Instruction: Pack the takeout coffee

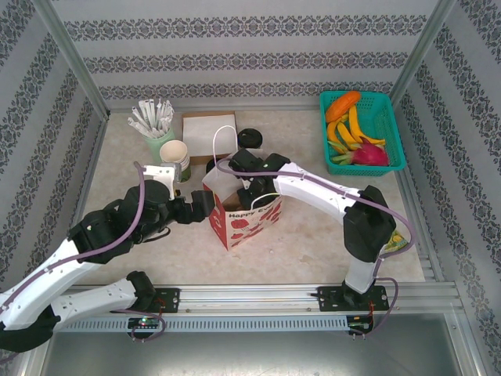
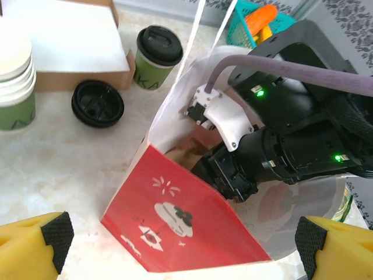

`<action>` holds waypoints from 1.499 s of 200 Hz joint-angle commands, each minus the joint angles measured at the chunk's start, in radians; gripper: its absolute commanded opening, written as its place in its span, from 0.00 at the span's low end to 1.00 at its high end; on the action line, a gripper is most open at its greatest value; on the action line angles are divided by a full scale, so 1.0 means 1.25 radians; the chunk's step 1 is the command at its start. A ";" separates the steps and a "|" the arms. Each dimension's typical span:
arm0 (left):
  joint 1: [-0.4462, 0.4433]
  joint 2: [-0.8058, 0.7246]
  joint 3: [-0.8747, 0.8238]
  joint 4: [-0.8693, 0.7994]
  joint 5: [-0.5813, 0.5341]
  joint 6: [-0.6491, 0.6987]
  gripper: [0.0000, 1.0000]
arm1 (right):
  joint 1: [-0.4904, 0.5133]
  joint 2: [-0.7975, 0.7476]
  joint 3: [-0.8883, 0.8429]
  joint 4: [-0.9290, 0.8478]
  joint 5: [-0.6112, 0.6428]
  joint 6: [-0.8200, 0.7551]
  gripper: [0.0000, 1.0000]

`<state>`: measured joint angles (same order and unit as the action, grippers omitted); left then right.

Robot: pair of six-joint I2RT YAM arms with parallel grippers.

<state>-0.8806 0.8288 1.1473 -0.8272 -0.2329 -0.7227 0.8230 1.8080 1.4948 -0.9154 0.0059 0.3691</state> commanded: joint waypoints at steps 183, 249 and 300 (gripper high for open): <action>0.136 0.215 0.042 0.045 0.208 -0.055 0.84 | 0.009 -0.016 0.044 -0.044 -0.019 -0.130 0.60; 0.149 0.117 0.010 0.095 0.181 -0.032 0.95 | 0.004 0.035 0.045 -0.074 -0.022 -0.128 0.29; 0.151 0.145 0.012 0.084 0.204 -0.027 0.94 | -0.001 0.105 0.039 -0.048 -0.035 -0.110 0.19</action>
<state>-0.7044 0.9791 1.1690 -0.7464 0.0078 -0.7841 0.8223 1.8954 1.5364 -0.9779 -0.0277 0.2138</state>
